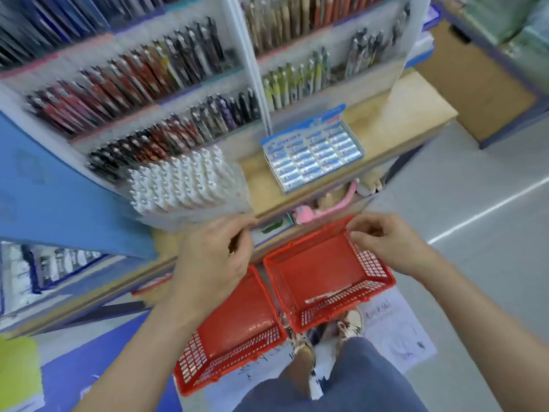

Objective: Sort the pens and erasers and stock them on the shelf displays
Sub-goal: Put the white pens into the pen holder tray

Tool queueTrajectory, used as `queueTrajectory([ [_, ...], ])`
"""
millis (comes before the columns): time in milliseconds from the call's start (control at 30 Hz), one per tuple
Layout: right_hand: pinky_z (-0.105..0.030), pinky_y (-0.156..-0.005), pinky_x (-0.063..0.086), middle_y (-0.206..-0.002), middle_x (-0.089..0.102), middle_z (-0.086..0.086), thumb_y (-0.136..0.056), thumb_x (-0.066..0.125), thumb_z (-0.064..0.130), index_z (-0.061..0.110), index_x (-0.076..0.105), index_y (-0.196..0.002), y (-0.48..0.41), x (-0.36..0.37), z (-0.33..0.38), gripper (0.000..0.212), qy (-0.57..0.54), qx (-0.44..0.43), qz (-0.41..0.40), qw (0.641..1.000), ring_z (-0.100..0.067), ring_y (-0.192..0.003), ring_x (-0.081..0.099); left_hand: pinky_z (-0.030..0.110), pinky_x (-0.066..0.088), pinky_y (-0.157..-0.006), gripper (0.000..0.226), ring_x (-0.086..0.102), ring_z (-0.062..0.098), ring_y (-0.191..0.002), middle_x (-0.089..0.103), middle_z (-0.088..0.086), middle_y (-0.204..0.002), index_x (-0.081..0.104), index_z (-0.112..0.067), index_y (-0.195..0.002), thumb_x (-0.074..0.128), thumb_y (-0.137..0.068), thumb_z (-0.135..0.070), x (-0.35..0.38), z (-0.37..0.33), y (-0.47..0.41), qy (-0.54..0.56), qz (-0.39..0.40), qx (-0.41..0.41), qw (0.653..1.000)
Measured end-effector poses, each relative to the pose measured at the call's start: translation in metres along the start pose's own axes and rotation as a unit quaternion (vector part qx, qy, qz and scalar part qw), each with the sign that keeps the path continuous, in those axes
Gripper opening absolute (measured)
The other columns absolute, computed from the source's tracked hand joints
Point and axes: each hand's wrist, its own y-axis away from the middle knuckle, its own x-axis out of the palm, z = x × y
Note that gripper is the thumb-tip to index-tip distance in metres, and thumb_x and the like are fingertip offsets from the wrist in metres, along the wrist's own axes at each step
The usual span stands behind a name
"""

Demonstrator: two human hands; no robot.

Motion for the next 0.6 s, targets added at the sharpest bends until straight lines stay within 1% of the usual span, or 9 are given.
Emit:
queueTrajectory([
  [33,-0.036,-0.073,0.051,-0.076,0.070,-0.009,-0.083,0.068,0.007,0.018,0.070,-0.085,0.003,-0.003,-0.018,0.011,0.026,0.014,0.001,1.000,-0.020,-0.068,0.061,0.013,0.038,-0.069,0.019,0.056,0.006,-0.076,0.068,-0.006,-0.081,0.072,-0.015,-0.090,0.056,-0.080,-0.010,0.016,0.004,0.012,0.002,0.028,-0.012,1.000],
  [133,-0.013,-0.064,0.042,-0.076,0.068,-0.006,-0.083,0.068,0.004,0.014,0.070,-0.086,0.011,-0.006,-0.072,0.010,0.075,0.050,0.022,0.996,-0.019,-0.069,0.060,0.022,0.044,-0.075,0.025,0.060,0.008,-0.079,0.066,-0.010,-0.084,0.071,-0.021,-0.089,0.048,-0.080,-0.020,0.076,0.022,0.048,0.007,0.126,-0.058,0.990],
  [200,-0.008,-0.062,0.040,-0.077,0.069,-0.005,-0.083,0.067,0.004,0.011,0.070,-0.087,0.008,0.001,-0.117,0.010,0.111,0.060,0.037,0.991,-0.021,-0.072,0.062,0.025,0.046,-0.075,0.027,0.062,0.009,-0.079,0.066,-0.012,-0.084,0.071,-0.024,-0.088,0.045,-0.078,-0.024,0.127,0.038,0.071,0.005,0.180,-0.091,0.980],
  [267,-0.008,-0.063,0.040,-0.076,0.070,-0.003,-0.082,0.065,0.004,0.012,0.070,-0.087,-0.005,0.016,-0.171,0.010,0.144,0.067,0.056,0.986,-0.020,-0.072,0.063,0.028,0.051,-0.073,0.026,0.065,0.011,-0.079,0.068,-0.012,-0.085,0.071,-0.027,-0.089,0.048,-0.078,-0.023,0.189,0.058,0.094,-0.002,0.224,-0.132,0.966],
  [333,-0.014,-0.065,0.043,-0.074,0.068,0.003,-0.082,0.064,0.007,0.015,0.069,-0.085,-0.027,0.038,-0.234,0.010,0.176,0.065,0.078,0.979,-0.015,-0.069,0.061,0.032,0.053,-0.073,0.025,0.067,0.015,-0.080,0.070,-0.010,-0.086,0.071,-0.029,-0.090,0.050,-0.077,-0.023,0.264,0.084,0.116,-0.008,0.256,-0.162,0.953],
  [400,-0.022,-0.069,0.046,-0.073,0.067,0.004,-0.082,0.064,0.008,0.015,0.069,-0.087,-0.056,0.067,-0.302,0.010,0.207,0.054,0.096,0.972,-0.013,-0.067,0.058,0.032,0.053,-0.075,0.022,0.068,0.019,-0.084,0.072,-0.007,-0.090,0.071,-0.029,-0.091,0.053,-0.079,-0.022,0.345,0.113,0.134,-0.020,0.291,-0.182,0.939],
  [433,-0.022,-0.068,0.044,-0.075,0.067,0.003,-0.082,0.064,0.008,0.015,0.070,-0.089,-0.073,0.083,-0.335,0.011,0.222,0.049,0.102,0.969,-0.013,-0.068,0.057,0.032,0.052,-0.076,0.020,0.067,0.020,-0.088,0.072,-0.006,-0.092,0.070,-0.028,-0.092,0.055,-0.081,-0.020,0.386,0.130,0.143,-0.027,0.309,-0.186,0.932],
  [500,-0.019,-0.065,0.037,-0.080,0.069,0.001,-0.082,0.061,0.010,0.015,0.069,-0.090,-0.110,0.119,-0.399,0.012,0.263,0.023,0.121,0.957,-0.015,-0.073,0.059,0.033,0.051,-0.079,0.017,0.065,0.022,-0.093,0.071,-0.004,-0.096,0.069,-0.027,-0.094,0.056,-0.085,-0.021,0.468,0.165,0.157,-0.050,0.350,-0.182,0.918],
  [600,-0.021,-0.067,0.035,-0.092,0.072,-0.002,-0.083,0.058,0.014,0.018,0.068,-0.097,-0.169,0.179,-0.483,0.018,0.322,0.000,0.169,0.931,-0.023,-0.090,0.065,0.035,0.052,-0.080,0.015,0.065,0.024,-0.095,0.071,-0.002,-0.096,0.068,-0.026,-0.092,0.055,-0.084,-0.023,0.574,0.220,0.174,-0.080,0.378,-0.179,0.905],
])
